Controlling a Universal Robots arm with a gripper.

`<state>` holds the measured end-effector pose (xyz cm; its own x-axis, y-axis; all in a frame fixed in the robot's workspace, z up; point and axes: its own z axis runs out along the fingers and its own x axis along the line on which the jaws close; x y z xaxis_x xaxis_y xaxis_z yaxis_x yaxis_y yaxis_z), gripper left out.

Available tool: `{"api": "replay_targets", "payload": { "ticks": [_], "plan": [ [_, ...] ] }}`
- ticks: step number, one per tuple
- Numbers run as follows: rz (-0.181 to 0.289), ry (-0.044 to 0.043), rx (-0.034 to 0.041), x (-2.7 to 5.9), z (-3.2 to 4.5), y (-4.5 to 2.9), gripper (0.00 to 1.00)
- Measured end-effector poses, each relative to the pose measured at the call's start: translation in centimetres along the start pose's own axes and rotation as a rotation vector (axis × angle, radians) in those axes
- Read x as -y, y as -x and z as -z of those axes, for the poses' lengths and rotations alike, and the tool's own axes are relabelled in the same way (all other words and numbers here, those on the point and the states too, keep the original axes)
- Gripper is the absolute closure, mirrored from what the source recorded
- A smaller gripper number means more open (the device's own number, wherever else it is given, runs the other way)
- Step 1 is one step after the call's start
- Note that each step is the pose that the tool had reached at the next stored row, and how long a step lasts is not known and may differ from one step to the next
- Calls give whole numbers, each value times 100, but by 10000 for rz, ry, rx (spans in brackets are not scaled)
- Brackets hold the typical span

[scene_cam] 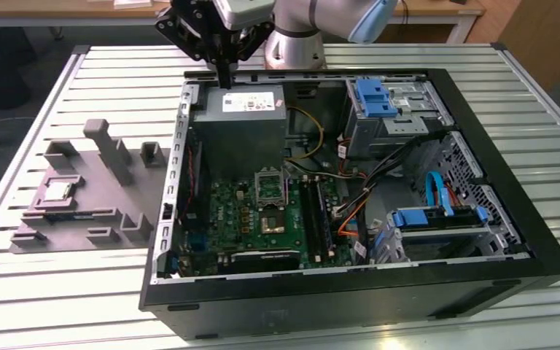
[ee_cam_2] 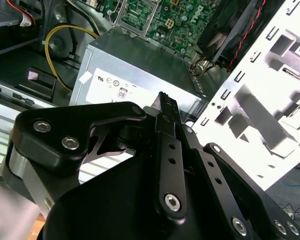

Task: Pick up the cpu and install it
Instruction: 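Reach for the cpu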

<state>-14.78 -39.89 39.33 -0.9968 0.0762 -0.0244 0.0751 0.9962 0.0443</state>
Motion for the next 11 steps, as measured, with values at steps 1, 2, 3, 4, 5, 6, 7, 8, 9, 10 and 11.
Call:
{"api": "replay_targets", "payload": {
  "ticks": [1,2,3,4,5,6,7,8,9,10,11],
  "plan": [
    [0,0,0,0,0,-2,89],
    [0,0,0,0,0,-4,89],
    [0,1,1,1,0,-7,89],
    [0,1,0,1,0,-9,89],
    [0,0,0,1,0,-11,89],
    [0,0,0,1,-1,-13,89],
    [0,1,0,1,-1,-16,89],
    [-1,0,0,1,-1,-18,89],
    [0,0,0,2,-1,-20,89],
    [0,1,0,2,-1,-22,89],
    [0,0,0,2,-2,-25,89]
  ]
}}
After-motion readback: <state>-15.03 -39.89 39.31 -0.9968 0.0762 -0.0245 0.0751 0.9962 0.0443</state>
